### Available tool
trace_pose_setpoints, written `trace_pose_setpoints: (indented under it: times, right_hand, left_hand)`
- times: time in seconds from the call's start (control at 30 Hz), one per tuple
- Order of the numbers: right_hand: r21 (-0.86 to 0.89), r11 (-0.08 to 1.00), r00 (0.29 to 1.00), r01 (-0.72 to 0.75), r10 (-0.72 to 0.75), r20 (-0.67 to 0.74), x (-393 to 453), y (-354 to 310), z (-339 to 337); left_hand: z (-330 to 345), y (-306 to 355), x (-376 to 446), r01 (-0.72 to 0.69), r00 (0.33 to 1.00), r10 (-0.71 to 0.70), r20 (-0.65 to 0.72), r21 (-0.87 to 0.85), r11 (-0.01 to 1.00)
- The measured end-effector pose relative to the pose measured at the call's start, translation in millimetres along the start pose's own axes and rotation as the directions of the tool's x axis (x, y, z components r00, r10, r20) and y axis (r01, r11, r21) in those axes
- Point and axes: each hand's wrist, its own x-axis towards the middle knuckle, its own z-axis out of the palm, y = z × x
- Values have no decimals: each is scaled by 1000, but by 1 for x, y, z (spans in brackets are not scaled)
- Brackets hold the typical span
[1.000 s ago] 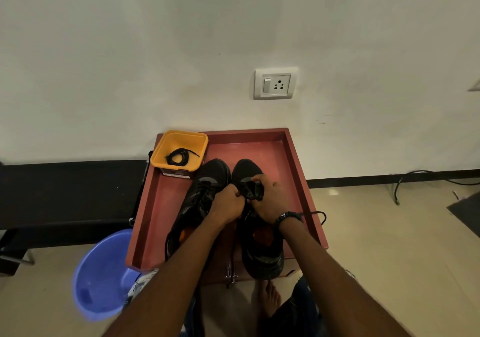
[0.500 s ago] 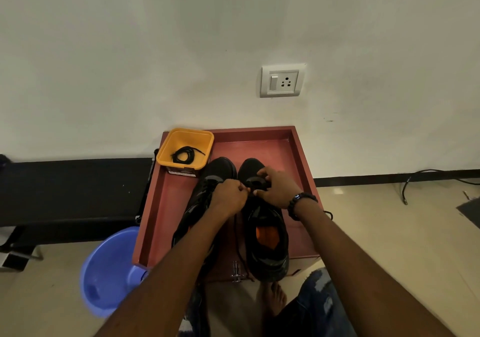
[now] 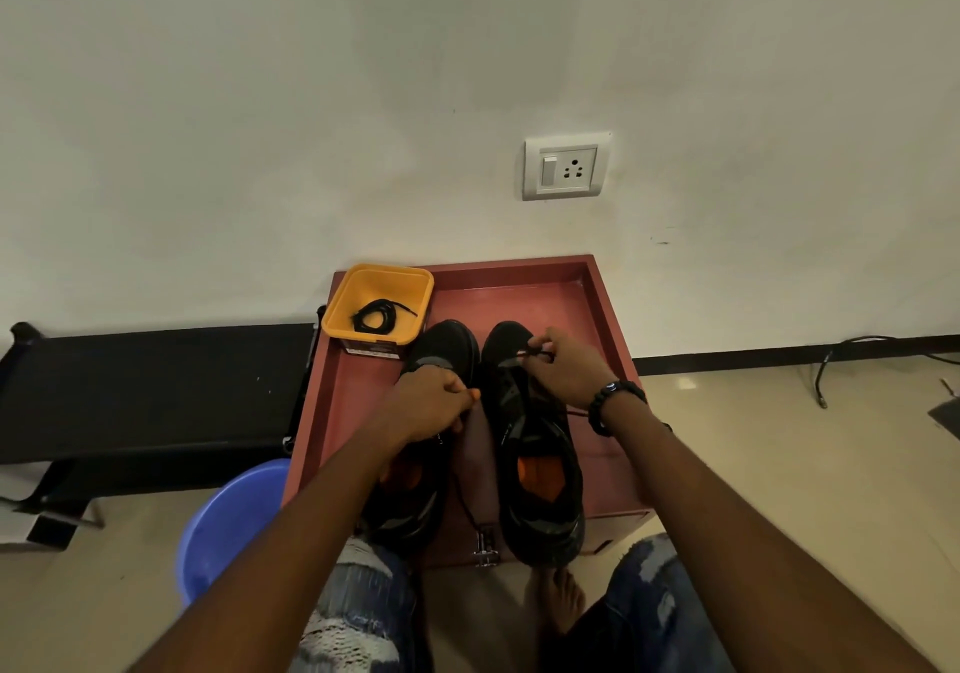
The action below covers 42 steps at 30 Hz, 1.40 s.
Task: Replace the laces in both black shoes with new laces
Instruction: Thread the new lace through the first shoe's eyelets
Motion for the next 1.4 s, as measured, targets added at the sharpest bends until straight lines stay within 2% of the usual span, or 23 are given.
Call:
trace_pose_setpoints:
  times: [0.1,0.17,0.23,0.3,0.37,0.43,0.47,0.53,0.63,0.7,0.8,0.9,0.97,1.0,1.03,1.07,1.1,1.13,1.17,1.2,1.23,1.3,1.4]
  right_hand:
    - [74,997,960,-32,52,-274,-4,-9,-4]
    - [71,996,941,-60,80,-329,-11,-14,-10]
    - [56,997,978,-55,65,-199,-18,-18,-18]
    - [182,982,998,-49,42,42,-30,-22,-23]
    - [378,913,968,-152,60,244,-51,-27,-21]
    - [510,815,920,-275,69,387,-77,-28,-14]
    - [547,778,898,-308,48,437,-88,-28,-12]
    - [577,767,873,-280,-46,485,-103,-29,-13]
    - [587,793,910,-161,-111,399,-102,-32,-33]
    - [533,840,963,-103,-49,264,-90,-29,-50]
    - [218,976,996,27,-45,79,-65,-13,-71]
    - [-154,984,994,87,-75,86,-47,10,-80]
    - [-298,954,996,43,-19,82,-42,25,-84]
    - [-326,945,998,16,2,56,-41,31,-85]
    - [-329,944,1000,-1,10,24,-40,33,-84]
    - [-323,946,1000,0,3,10,-40,33,-82]
    - [-328,944,1000,22,-15,26,-40,29,-78]
    - [-342,938,997,59,-39,64,-40,22,-72]
    - [-353,931,992,96,-60,110,-39,14,-64]
    - [-350,928,986,126,-77,150,-38,7,-56]
    - [-342,928,979,146,-87,183,-36,1,-48]
    - [-352,919,969,180,-104,223,-32,-9,-38]
    - [-394,895,967,207,-126,221,-29,-18,-34]
  left_hand:
    - [-2,19,-5,52,997,-28,77,-341,938]
    - [1,30,-2,99,989,-33,146,-473,876]
    - [5,40,5,155,980,-52,194,-566,810]
    - [8,48,11,198,975,-78,206,-666,719]
    - [11,52,15,212,976,-93,197,-771,600]
    - [12,53,19,210,978,-105,182,-818,535]
    - [13,52,20,207,978,-117,171,-826,525]
    - [15,52,22,202,977,-163,137,-835,511]
    - [17,49,28,210,960,-263,94,-865,456]
    - [19,46,28,228,938,-338,75,-869,439]
    - [23,39,24,219,912,-405,62,-909,355]
    - [24,29,22,217,885,-460,75,-940,263]
    - [25,20,23,201,873,-484,63,-950,239]
    - [25,17,23,203,875,-481,60,-946,252]
    - [25,14,22,204,886,-463,25,-918,340]
    - [25,11,20,202,902,-428,-57,-820,536]
    - [26,7,20,173,919,-348,-187,-601,780]
    - [29,3,21,112,922,-207,-327,-286,952]
    - [31,4,20,28,907,-38,-420,-30,999]
    - [31,10,18,-56,886,95,-455,98,994]
    - [32,17,14,-142,879,182,-440,124,982]
    - [36,33,11,-254,925,252,-285,30,967]
    - [37,45,9,-157,988,150,-45,-288,945]
